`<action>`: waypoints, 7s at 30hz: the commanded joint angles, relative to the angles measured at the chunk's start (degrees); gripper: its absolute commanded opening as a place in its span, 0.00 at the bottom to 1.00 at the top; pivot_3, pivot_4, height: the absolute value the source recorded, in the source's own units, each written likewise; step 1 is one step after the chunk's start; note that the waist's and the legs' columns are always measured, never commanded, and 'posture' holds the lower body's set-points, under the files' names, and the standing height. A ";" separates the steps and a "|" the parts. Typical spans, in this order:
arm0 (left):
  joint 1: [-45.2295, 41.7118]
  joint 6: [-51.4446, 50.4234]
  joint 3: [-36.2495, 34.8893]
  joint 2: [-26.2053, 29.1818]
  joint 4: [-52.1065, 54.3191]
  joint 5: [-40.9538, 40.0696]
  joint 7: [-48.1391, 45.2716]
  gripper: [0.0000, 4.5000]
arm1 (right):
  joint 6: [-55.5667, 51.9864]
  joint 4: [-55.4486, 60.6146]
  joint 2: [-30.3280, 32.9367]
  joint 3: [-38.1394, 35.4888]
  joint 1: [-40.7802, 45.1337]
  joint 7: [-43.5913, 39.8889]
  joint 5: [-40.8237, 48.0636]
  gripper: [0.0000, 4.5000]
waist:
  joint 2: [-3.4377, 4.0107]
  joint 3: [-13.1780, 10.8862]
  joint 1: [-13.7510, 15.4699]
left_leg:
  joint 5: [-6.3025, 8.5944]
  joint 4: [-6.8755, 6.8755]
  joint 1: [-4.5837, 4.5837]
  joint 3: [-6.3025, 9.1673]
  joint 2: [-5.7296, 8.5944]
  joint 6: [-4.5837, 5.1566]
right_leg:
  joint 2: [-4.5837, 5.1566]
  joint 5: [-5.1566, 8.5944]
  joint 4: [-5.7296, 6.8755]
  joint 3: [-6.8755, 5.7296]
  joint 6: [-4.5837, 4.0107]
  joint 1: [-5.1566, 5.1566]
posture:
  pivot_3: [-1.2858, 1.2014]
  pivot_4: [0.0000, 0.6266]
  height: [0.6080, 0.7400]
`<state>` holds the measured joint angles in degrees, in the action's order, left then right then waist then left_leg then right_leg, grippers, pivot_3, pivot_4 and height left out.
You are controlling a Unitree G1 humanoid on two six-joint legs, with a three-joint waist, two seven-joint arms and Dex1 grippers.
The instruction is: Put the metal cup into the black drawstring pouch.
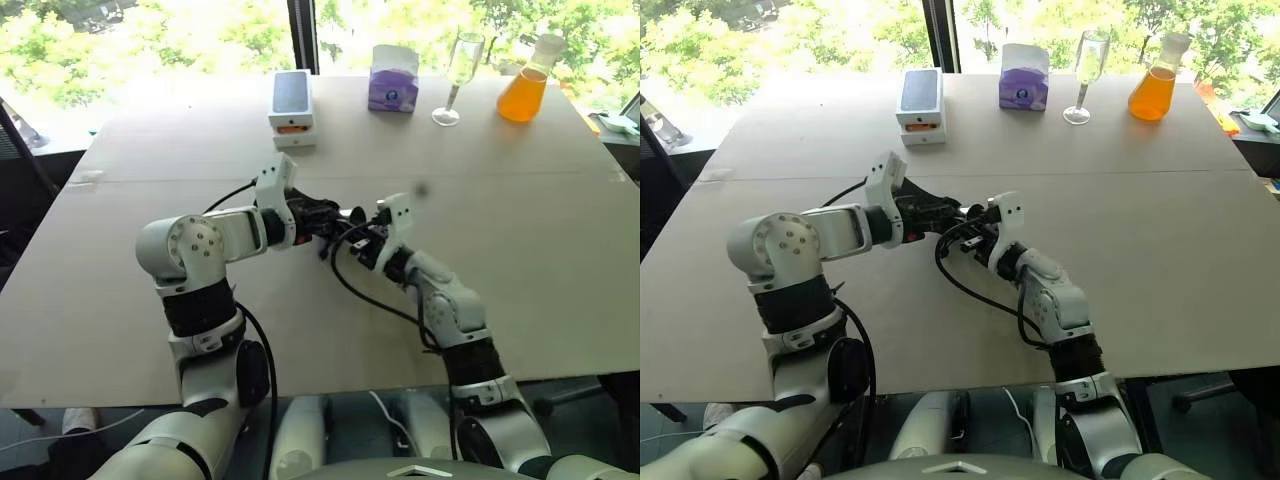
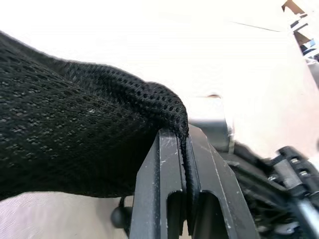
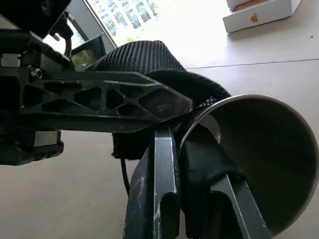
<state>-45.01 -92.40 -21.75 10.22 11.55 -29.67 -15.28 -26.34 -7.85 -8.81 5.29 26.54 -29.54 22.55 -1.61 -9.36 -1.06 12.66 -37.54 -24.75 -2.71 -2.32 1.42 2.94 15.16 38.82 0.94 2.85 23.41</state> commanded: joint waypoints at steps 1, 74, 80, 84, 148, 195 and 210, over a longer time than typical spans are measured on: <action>-0.73 -0.10 -2.46 -1.64 1.46 -3.27 0.20 0.00 | -2.57 -0.36 -5.48 -4.99 2.18 2.29 8.01 0.01 | -0.01 0.00 0.21 | 0.00 0.00 0.00 -0.01 0.00 0.00 | 0.01 0.00 -0.01 0.01 0.00 0.00 | 0.52 0.24 1.00; -3.63 -0.10 -20.58 -26.79 7.65 -13.07 14.69 0.00 | 27.87 -20.22 -2.03 2.68 16.57 -6.65 -5.44 0.01 | -0.25 -0.16 -1.10 | -0.10 0.22 -0.05 0.00 -0.04 -0.19 | -0.03 0.00 -0.07 0.00 0.00 0.10 | 0.52 0.24 1.00; -6.02 2.24 -21.06 -25.97 3.92 -13.22 16.54 0.00 | 29.74 -20.27 -2.97 6.61 14.45 -7.82 -8.32 0.01 | -0.25 -0.16 -1.11 | -0.10 0.22 -0.04 -0.02 0.00 -0.19 | -0.03 0.00 -0.06 0.02 0.00 0.10 | 0.52 0.24 1.00; -4.78 -0.04 -24.13 -25.84 6.13 -15.79 18.17 0.00 | 27.13 -23.65 -3.75 -1.32 17.96 0.04 -3.43 0.01 | -0.25 -0.16 -0.98 | -0.10 0.21 -0.05 -0.01 -0.03 -0.19 | -0.01 0.00 -0.07 0.01 0.00 0.10 | 0.52 0.24 1.00; 1.88 24.40 -12.20 -5.60 -12.28 -22.38 16.15 0.00 | -20.58 20.00 20.36 4.44 4.00 -11.94 -2.62 0.77 | -0.32 -0.18 0.24 | -0.02 0.20 -0.07 -0.02 -0.01 0.00 | -0.03 0.00 -0.08 0.00 -0.02 0.13 | 0.52 0.24 1.00; 11.89 34.97 14.54 21.17 3.18 -21.23 -13.36 0.44 | 1.70 12.58 33.48 8.84 16.72 -1.77 -28.18 0.00 | -0.27 -0.20 -0.99 | -0.19 0.42 0.03 -0.09 -0.01 -0.32 | -0.25 0.03 -0.06 0.09 -0.08 0.23 | 0.52 0.24 1.00; 2.18 55.62 26.98 16.29 -9.51 -1.92 -27.06 0.44 | 1.55 20.87 36.96 10.73 19.23 -8.84 -29.88 0.00 | -0.23 -0.23 0.33 | -0.10 0.26 -0.18 -0.10 0.05 -0.10 | -0.24 0.03 -0.32 0.07 -0.07 0.19 | 0.52 0.24 1.00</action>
<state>-41.10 -38.29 5.66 26.69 1.86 -32.05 -41.47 -24.89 10.11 28.28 16.42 44.98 -38.32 -6.91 -1.84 -9.59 -0.73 12.60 -37.29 -24.93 -2.80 -2.27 1.39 2.70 15.19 38.50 1.01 2.78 23.60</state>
